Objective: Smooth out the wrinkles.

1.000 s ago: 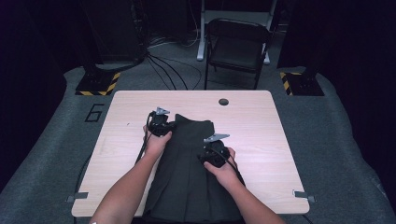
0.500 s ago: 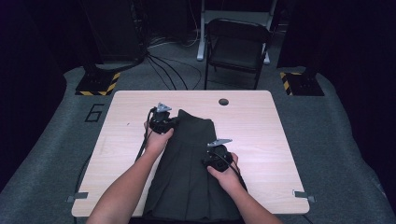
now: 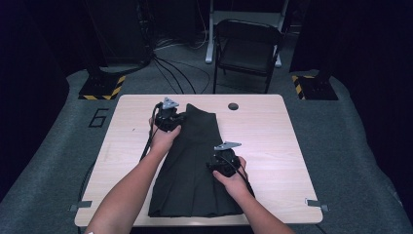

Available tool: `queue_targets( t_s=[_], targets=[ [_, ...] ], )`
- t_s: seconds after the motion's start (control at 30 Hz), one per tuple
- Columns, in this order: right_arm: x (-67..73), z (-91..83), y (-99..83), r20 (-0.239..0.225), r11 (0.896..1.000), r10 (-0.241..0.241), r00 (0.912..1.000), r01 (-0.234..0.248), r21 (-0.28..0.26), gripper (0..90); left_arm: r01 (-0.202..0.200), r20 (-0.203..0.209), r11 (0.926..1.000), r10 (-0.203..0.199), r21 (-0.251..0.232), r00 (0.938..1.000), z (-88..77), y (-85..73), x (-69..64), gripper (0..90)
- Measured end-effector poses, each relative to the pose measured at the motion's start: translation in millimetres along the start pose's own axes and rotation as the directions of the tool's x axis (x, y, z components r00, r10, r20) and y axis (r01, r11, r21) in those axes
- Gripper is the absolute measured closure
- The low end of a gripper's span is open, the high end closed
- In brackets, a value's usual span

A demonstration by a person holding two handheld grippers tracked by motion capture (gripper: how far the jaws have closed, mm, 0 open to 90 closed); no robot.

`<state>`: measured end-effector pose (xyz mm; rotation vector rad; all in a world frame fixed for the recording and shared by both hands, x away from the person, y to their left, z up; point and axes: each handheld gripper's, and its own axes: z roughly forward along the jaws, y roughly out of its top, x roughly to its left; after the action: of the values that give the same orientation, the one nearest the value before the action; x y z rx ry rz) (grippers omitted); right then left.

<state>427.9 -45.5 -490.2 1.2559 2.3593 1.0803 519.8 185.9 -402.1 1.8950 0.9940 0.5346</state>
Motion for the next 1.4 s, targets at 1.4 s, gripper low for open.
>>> queue_targets(
  t_s=[1.4],
  targets=[
    [-5.5,19.2,-12.0,-0.001,1.0,0.012,0.9999,-0.012,0.027,48.9,-0.148,0.275,0.9837,0.171,-0.102,0.9461,-101.3,-63.9,-45.1,86.2]
  ],
)
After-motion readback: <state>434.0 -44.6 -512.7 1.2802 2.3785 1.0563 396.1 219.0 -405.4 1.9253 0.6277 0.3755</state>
